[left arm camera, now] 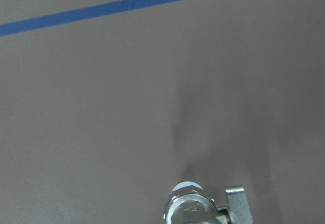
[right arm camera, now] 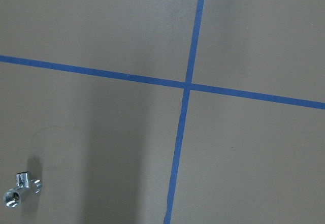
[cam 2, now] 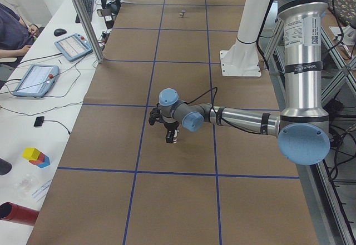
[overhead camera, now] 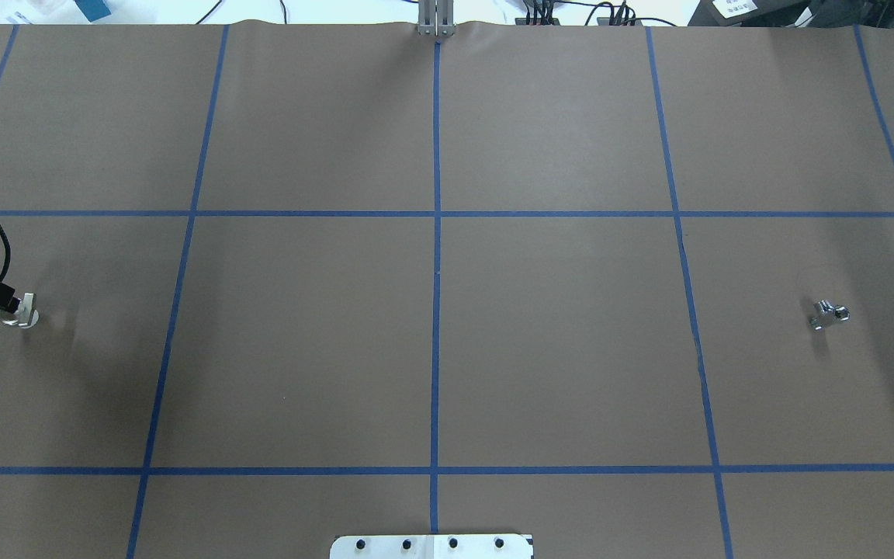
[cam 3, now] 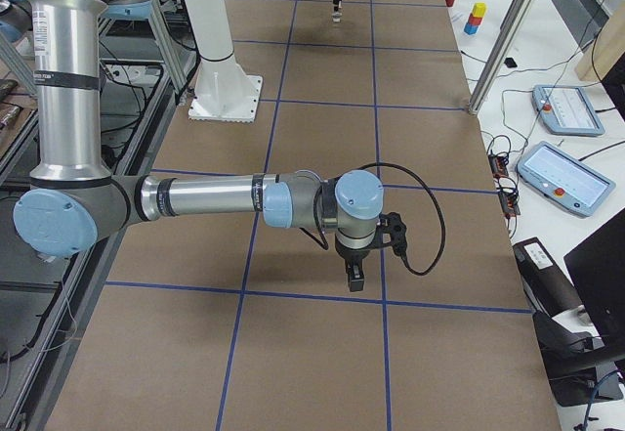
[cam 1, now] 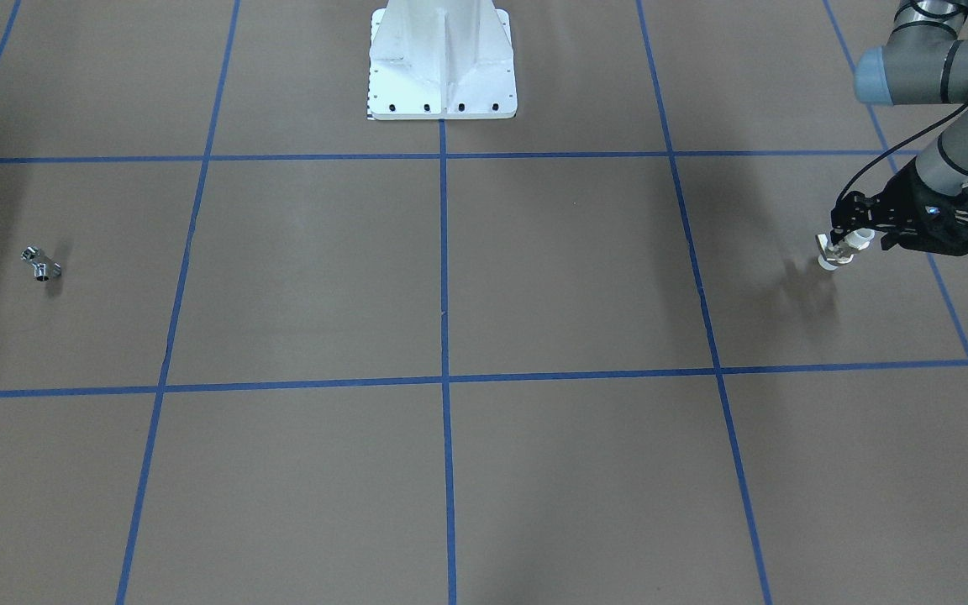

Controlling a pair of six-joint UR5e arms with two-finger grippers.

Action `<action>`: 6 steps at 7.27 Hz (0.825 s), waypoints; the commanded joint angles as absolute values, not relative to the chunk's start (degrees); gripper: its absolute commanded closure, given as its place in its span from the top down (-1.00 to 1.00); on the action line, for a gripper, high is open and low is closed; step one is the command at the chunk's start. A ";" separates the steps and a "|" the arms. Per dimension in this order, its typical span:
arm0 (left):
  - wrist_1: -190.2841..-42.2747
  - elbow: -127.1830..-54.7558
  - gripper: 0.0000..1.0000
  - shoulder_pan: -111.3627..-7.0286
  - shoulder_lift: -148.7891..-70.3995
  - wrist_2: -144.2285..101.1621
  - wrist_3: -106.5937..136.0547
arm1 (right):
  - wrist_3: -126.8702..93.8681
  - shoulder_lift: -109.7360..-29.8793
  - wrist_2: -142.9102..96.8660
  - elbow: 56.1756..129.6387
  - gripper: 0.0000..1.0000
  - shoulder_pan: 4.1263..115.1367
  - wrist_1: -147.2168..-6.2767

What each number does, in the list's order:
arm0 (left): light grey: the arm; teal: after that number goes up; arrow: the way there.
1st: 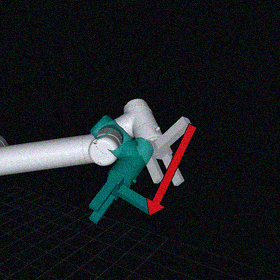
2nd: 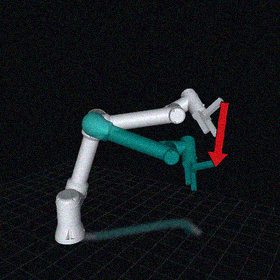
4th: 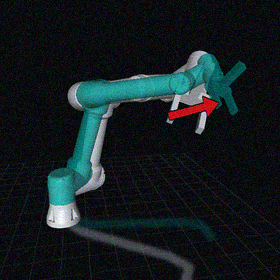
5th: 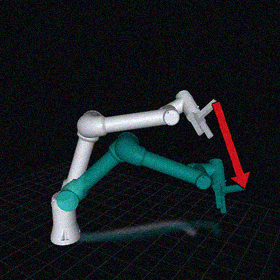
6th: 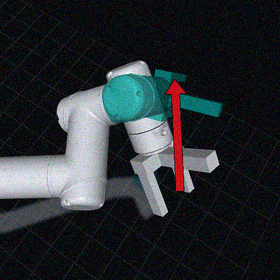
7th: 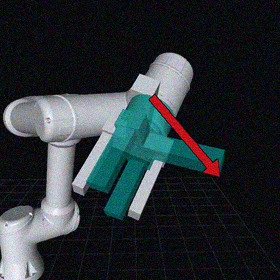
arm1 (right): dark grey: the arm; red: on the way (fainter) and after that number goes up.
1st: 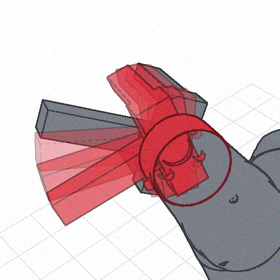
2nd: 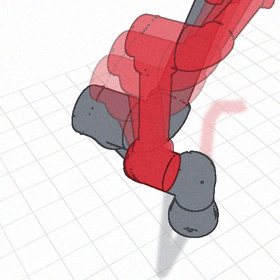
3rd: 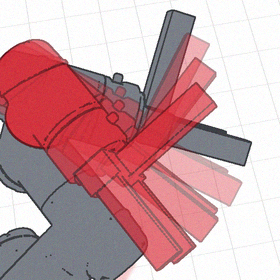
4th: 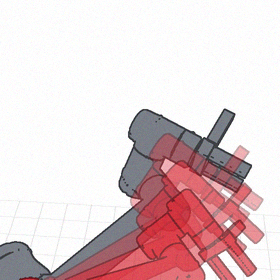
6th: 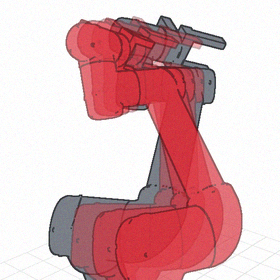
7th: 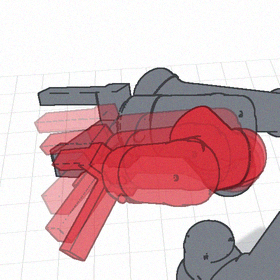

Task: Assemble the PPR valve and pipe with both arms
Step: 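Reach the left gripper down and grasp the white PPR valve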

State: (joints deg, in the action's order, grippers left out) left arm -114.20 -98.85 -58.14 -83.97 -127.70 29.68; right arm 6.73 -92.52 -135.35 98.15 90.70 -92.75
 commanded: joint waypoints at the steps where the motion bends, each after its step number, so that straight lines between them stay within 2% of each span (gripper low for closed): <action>1: -114.17 -99.23 -0.12 -58.10 -83.94 -128.50 29.62 | 6.85 -92.55 -135.35 98.09 0.99 90.70 -92.72; 2: -114.17 -99.23 -0.63 -58.10 -83.94 -128.32 29.62 | 6.77 -92.55 -135.35 98.09 0.99 90.70 -92.81; 3: -114.17 -99.58 -1.00 -58.18 -83.85 -128.23 29.62 | 6.77 -92.55 -135.35 98.17 0.99 90.70 -92.81; 4: -113.30 -101.67 -1.00 -58.44 -83.85 -128.49 29.62 | 6.42 -92.46 -135.35 98.17 0.99 90.70 -92.81; 6: -94.94 -112.09 -1.00 -58.10 -87.60 -128.41 29.71 | 6.33 -91.93 -135.44 98.35 0.99 90.79 -92.90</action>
State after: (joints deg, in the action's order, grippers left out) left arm -106.09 -105.66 -58.29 -85.04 -128.44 29.63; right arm 6.41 -92.17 -135.37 98.18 90.72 -92.87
